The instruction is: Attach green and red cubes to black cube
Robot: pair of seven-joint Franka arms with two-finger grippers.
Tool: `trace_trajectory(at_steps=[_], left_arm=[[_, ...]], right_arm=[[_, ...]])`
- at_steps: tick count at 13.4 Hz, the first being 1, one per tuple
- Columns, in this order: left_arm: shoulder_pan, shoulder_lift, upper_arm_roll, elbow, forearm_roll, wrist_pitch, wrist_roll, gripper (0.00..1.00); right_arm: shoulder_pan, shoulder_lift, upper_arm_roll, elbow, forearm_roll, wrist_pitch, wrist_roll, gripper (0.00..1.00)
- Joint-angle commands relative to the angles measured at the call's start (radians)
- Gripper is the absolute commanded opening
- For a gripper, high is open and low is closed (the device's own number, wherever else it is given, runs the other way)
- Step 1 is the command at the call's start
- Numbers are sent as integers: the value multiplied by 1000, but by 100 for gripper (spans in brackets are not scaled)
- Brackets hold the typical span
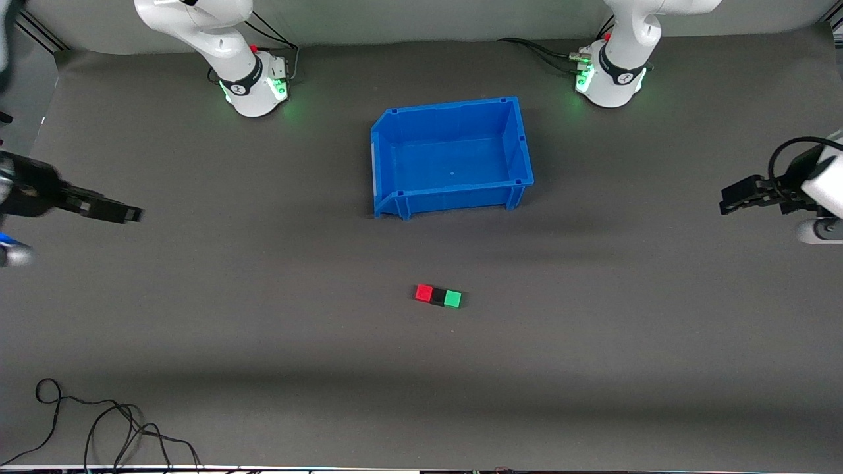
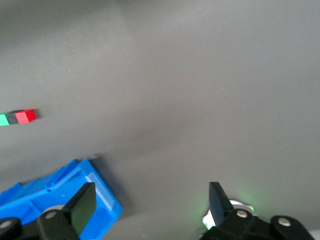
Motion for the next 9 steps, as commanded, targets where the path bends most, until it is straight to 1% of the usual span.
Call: trace_trajectory(at_steps=[1,2,3,5,6,7,8,9], left_arm=[[-24,-76,9,-98,35,57,16,100],[-21,-98,9,-130,35,77,18,100],[-17,-106,9,-135,35,75,20,100],[-11,-106,3,-128,34,68,23,100],[33,-104,-48,-128,29,68,23,100],[119,-98,-146,-118,25,68,23,100],[162,-94,-196,-112,24,66,23,100],[164,-94,-198,-112,24,65,24,100]], right_arm=[[24,-34,-18,-44,-90,58,-75,99],[27,-34,-18,-48,-110,70,-79,99],[26,-35,-21,-69,-115,81,-88,99],[23,-84,-27,-152,-112,147,-172,100],[20,-112,-28,-200,-112,186,-203,100],[21,-130,-28,-229,-112,208,-204,100],[26,-140,-33,-249,-113,220,-205,100],[26,-164,-33,-281,-115,246,-205,100]])
